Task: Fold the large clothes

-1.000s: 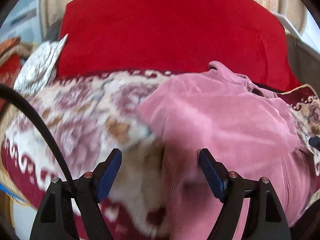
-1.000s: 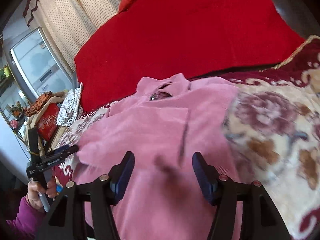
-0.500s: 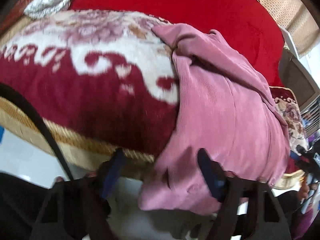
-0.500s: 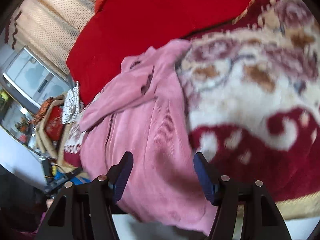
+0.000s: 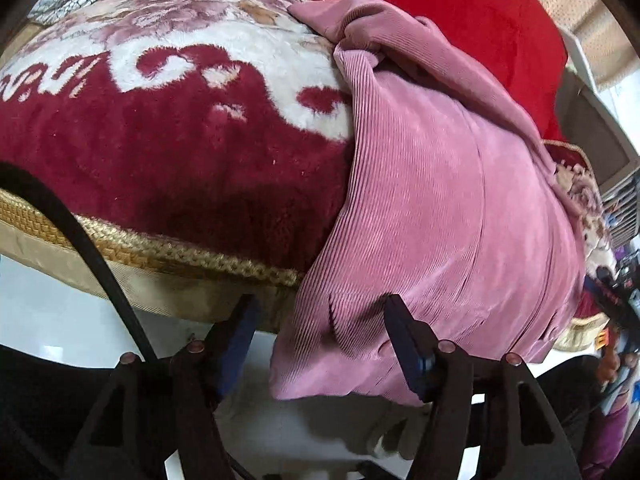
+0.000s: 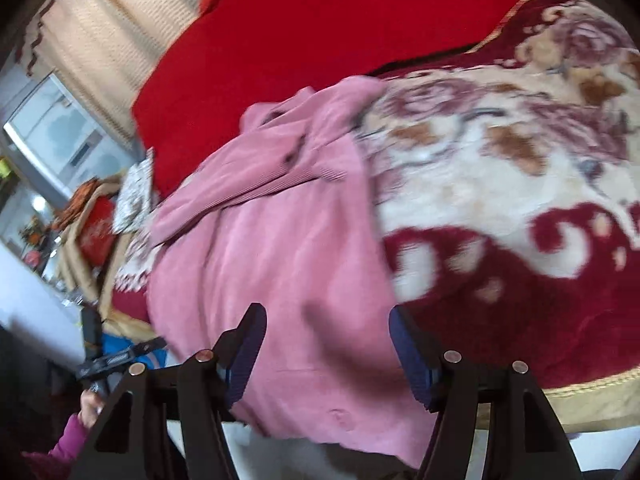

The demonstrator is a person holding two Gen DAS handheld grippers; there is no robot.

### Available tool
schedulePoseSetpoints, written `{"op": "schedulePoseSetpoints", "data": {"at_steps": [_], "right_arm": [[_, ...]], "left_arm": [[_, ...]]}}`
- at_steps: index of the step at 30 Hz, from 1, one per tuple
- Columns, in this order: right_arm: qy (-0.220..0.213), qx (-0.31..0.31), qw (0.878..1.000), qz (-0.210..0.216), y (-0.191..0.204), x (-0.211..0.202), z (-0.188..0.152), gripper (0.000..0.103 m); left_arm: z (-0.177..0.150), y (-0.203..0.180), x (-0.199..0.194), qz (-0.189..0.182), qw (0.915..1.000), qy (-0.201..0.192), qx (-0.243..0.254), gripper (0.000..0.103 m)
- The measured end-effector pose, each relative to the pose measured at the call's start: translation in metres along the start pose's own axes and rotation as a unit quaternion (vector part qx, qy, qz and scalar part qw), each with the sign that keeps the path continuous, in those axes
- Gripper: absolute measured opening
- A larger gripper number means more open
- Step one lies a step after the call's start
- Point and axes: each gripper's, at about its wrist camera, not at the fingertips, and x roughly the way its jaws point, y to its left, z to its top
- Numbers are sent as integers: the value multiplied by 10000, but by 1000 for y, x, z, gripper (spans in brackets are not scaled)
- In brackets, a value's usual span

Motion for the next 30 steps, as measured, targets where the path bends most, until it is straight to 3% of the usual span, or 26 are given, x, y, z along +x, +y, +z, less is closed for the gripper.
{"op": "schedulePoseSetpoints", "data": {"at_steps": [3, 5, 10, 14, 21, 25, 30], "right_arm": [[162, 197, 9996, -72, -12, 9, 1, 68], [396, 234, 9989, 114, -12, 18, -3, 67], [483, -92, 9975, 500, 6, 17, -10, 68], [573, 133, 9978, 313, -5, 21, -11, 67], [913, -261, 9920, 832, 14, 28, -19, 67], [1021, -212, 9932, 512, 9, 36, -22, 67], [1337, -355, 9878, 712, 18, 43, -31, 68]], "left_arm": [[1, -4, 0, -101, 9997, -148, 162, 65], [2, -7, 1, -243, 9994, -169, 182, 44], [7, -11, 1, -412, 9987, -217, 206, 37], [9, -8, -6, -447, 9980, -387, 244, 37], [17, -28, -6, -378, 9955, -627, 600, 42], [18, -35, 5, -496, 9954, -334, 742, 40], [22, -18, 13, -1015, 9937, 100, 467, 36]]}}
